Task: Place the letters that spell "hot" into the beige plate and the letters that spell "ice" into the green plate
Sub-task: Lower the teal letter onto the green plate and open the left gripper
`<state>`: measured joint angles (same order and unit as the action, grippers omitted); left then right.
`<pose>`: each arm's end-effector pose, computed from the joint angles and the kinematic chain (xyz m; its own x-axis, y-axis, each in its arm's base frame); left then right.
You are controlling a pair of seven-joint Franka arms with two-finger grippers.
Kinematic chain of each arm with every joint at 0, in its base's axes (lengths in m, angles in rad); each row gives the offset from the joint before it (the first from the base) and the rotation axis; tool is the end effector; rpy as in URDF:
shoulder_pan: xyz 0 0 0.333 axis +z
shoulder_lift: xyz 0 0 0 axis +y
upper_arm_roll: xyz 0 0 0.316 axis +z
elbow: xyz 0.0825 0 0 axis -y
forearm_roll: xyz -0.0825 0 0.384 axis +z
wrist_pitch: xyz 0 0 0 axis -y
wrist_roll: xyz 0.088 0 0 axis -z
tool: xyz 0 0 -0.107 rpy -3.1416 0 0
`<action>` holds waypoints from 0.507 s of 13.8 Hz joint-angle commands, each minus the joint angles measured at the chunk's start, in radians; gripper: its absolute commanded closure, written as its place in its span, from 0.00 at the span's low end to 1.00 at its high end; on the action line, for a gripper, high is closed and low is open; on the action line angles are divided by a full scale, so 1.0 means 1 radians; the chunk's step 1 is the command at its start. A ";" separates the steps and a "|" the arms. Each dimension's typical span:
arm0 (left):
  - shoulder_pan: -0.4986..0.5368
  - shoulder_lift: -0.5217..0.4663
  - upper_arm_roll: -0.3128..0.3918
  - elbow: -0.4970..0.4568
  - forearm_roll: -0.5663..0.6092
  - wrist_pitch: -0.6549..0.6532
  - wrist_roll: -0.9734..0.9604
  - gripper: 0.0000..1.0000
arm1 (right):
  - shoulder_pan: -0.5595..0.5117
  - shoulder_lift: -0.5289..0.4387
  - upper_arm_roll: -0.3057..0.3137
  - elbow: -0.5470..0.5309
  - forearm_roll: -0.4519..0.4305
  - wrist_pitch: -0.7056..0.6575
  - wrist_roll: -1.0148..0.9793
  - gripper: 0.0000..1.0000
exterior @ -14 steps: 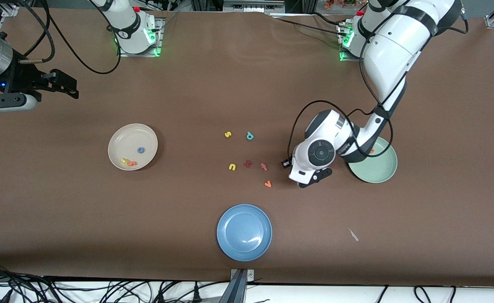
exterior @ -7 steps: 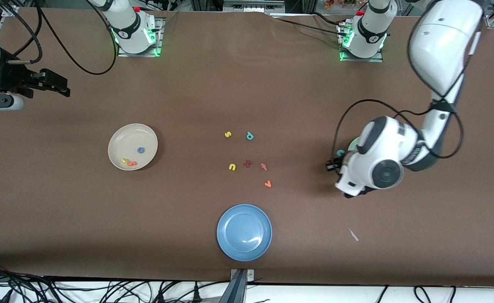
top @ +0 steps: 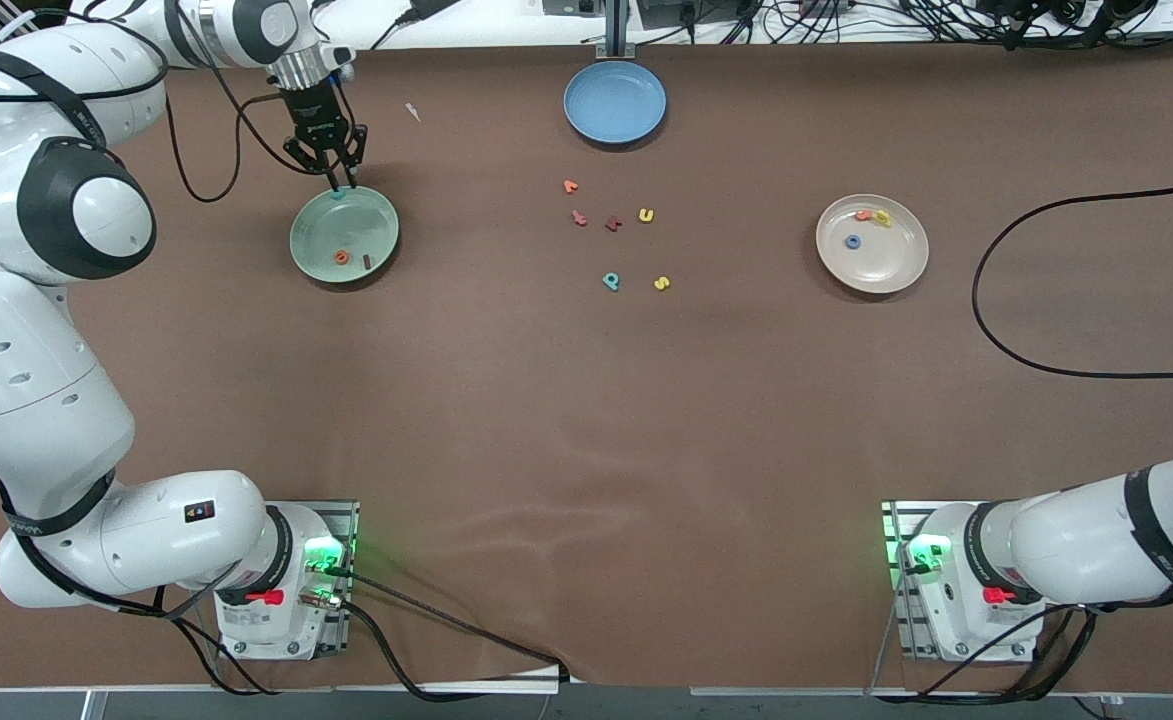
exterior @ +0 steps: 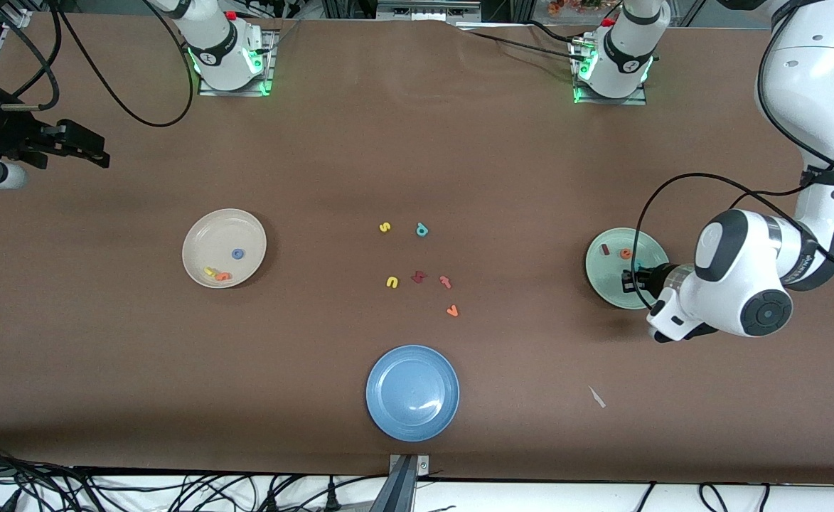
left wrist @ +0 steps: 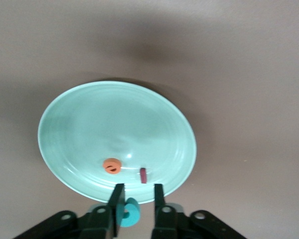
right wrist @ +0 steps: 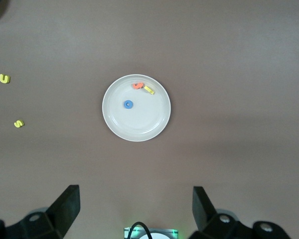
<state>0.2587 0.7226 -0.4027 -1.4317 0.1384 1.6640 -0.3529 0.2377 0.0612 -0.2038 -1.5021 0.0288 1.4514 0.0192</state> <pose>0.6668 -0.0383 0.2639 0.8797 0.1795 -0.4404 0.1950 -0.9807 -0.0103 0.5596 0.0260 0.6133 0.9937 0.0169 -0.1107 0.0154 -0.9998 -0.0143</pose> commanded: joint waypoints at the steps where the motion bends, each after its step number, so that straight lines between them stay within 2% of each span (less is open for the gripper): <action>1: 0.014 0.003 -0.005 -0.027 0.020 0.002 0.052 1.00 | -0.009 0.022 -0.006 0.033 0.020 -0.005 -0.001 0.00; 3: 0.019 0.008 -0.005 -0.027 0.020 0.008 0.055 1.00 | 0.002 0.034 0.001 0.033 -0.010 -0.003 -0.001 0.00; 7: 0.025 0.008 -0.005 -0.024 0.020 0.046 0.057 1.00 | 0.003 0.034 0.004 0.033 -0.004 -0.002 0.002 0.00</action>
<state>0.2739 0.7381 -0.4023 -1.4495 0.1385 1.6880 -0.3203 0.2398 0.0850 -0.2048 -1.5018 0.0267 1.4574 0.0194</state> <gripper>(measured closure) 0.952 0.000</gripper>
